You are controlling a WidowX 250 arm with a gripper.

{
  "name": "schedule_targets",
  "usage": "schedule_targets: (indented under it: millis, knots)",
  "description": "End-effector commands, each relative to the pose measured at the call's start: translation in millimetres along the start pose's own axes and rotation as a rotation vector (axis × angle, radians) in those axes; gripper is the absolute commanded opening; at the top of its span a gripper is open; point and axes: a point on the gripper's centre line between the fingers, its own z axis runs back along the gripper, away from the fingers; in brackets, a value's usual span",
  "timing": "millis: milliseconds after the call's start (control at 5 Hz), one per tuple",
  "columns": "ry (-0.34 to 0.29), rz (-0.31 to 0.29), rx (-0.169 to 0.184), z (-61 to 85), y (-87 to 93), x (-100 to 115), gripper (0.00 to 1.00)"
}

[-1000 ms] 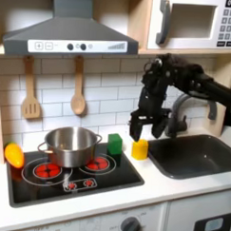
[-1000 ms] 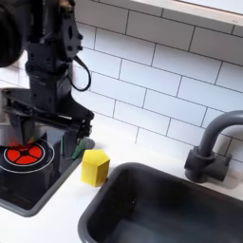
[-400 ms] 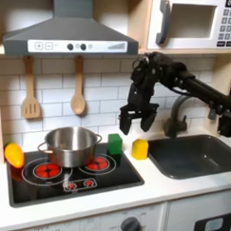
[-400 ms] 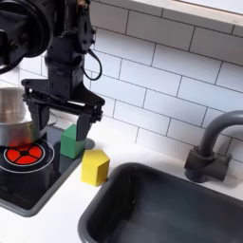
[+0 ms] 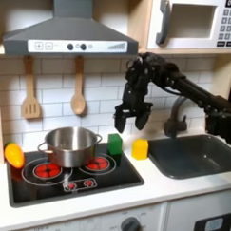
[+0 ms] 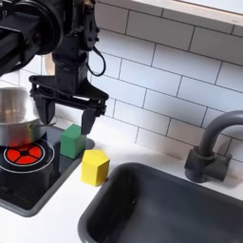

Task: Reach green block

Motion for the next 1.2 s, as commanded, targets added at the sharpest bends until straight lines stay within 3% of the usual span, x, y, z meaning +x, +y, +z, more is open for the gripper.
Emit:
schedule_targets:
  millis: [0,1000]
  knots:
    - [-0.017,0.016,0.002,-5.4,0.7,20,1.0]
    - [0.013,0.014,0.004,-32.6,1.2,38,1.0]
